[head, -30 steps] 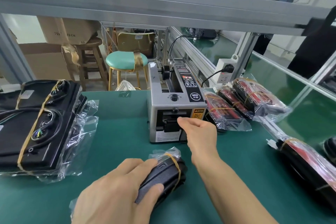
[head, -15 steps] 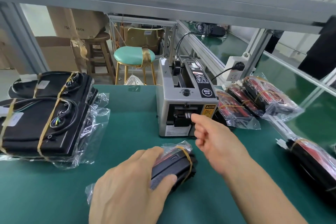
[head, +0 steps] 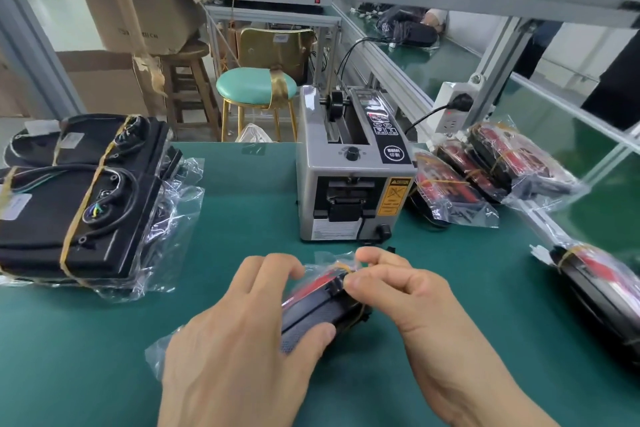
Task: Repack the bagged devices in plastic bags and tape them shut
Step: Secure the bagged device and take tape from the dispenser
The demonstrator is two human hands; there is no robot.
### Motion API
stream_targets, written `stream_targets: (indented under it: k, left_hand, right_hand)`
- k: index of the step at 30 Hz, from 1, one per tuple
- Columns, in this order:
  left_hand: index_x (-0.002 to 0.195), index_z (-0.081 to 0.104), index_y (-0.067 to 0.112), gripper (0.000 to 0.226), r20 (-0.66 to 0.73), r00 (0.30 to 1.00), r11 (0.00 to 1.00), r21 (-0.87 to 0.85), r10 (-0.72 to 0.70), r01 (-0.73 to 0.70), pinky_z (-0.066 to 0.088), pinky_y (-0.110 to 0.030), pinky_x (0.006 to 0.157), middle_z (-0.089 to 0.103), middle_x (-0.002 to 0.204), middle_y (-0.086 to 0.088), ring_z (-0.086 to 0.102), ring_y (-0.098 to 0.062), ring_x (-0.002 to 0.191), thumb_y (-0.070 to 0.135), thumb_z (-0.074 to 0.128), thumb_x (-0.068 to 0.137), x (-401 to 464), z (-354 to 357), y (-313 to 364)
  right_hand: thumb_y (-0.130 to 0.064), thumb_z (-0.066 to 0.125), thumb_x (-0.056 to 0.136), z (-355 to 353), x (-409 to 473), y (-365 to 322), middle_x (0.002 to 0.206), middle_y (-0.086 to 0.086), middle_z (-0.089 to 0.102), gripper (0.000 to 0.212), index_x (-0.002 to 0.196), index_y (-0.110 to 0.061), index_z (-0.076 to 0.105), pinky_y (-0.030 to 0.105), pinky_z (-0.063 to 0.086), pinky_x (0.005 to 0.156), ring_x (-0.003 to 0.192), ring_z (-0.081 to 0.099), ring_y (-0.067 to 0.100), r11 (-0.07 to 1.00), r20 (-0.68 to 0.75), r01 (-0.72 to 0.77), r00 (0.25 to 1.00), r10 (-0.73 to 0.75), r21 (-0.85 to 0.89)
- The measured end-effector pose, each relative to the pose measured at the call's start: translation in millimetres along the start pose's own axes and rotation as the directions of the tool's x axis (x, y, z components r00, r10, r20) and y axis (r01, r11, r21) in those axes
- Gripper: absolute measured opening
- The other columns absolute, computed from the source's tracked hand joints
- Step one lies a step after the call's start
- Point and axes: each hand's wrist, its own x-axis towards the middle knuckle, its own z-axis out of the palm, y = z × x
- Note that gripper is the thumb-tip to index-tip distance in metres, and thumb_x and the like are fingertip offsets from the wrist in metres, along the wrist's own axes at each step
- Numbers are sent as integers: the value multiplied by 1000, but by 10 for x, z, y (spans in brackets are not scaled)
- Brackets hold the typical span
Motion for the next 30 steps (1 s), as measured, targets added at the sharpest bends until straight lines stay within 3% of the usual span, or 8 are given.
stream_targets:
  k: [2, 4, 6, 14, 18, 24, 30]
  left_hand:
    - [86, 54, 36, 51, -16, 997, 997, -9, 76, -76, 28, -6, 50, 56, 77, 23, 53, -2, 56, 49, 80, 44, 2, 8, -28]
    - [85, 56, 33, 51, -48, 994, 994, -21, 102, -103, 28, -5, 51, 59, 77, 19, 49, -4, 74, 44, 81, 43, 2, 26, -32]
    - [84, 56, 33, 49, -73, 990, 992, -5, 123, -123, 25, -4, 51, 59, 76, 19, 45, -7, 80, 44, 80, 43, 3, 27, -34]
    - [81, 54, 37, 48, -75, 985, 987, -26, 157, -159, 23, -4, 48, 55, 77, 22, 41, -4, 72, 43, 81, 42, -1, 30, -40]
    - [87, 58, 44, 48, -41, 984, 982, -71, 172, -174, 32, -14, 36, 55, 85, 21, 36, 2, 63, 40, 88, 48, -5, 40, -60]
    - [84, 69, 46, 33, -44, 980, 978, -67, 194, -197, 37, -21, 32, 57, 83, 13, 41, -2, 69, 40, 69, 52, -6, 43, -54]
    - [83, 72, 44, 30, -34, 976, 976, -23, 216, -217, 40, -25, 28, 58, 79, 13, 41, -5, 71, 39, 69, 53, -7, 37, -46]
  right_hand:
    - [-24, 75, 64, 18, 2, -1, 119, -7, 58, 12, 64, -12, 77, 20, 34, 85, 98, 54, -16, 1000, 5, -8, 1000, 8, -1]
    - [-25, 75, 63, 32, -1, -5, 120, -7, 58, 14, 65, -12, 77, 21, 35, 86, 100, 53, -17, 1000, 9, -13, 1000, 13, -14]
    - [-24, 75, 64, 43, -5, -18, 120, -5, 58, 15, 67, -10, 77, 21, 35, 88, 100, 53, -16, 999, 11, -24, 1000, 25, -24]
    - [-18, 75, 64, 60, -1, -29, 116, -1, 61, 11, 64, -7, 76, 19, 34, 83, 101, 52, -16, 999, -16, -18, 1000, 17, -46]
    - [-18, 74, 62, 71, -1, -15, 112, -1, 60, 11, 61, -8, 75, 19, 36, 80, 100, 52, -14, 998, -35, 7, 999, -9, -67]
    - [-17, 74, 65, 78, 10, 25, 107, -8, 58, 8, 59, -13, 75, 2, 37, 65, 88, 56, -13, 992, -65, 52, 996, -60, -113]
    - [-18, 73, 67, 86, 21, 64, 100, -14, 58, 11, 57, -16, 74, 13, 40, 68, 81, 59, -7, 978, -98, 92, 989, -112, -187]
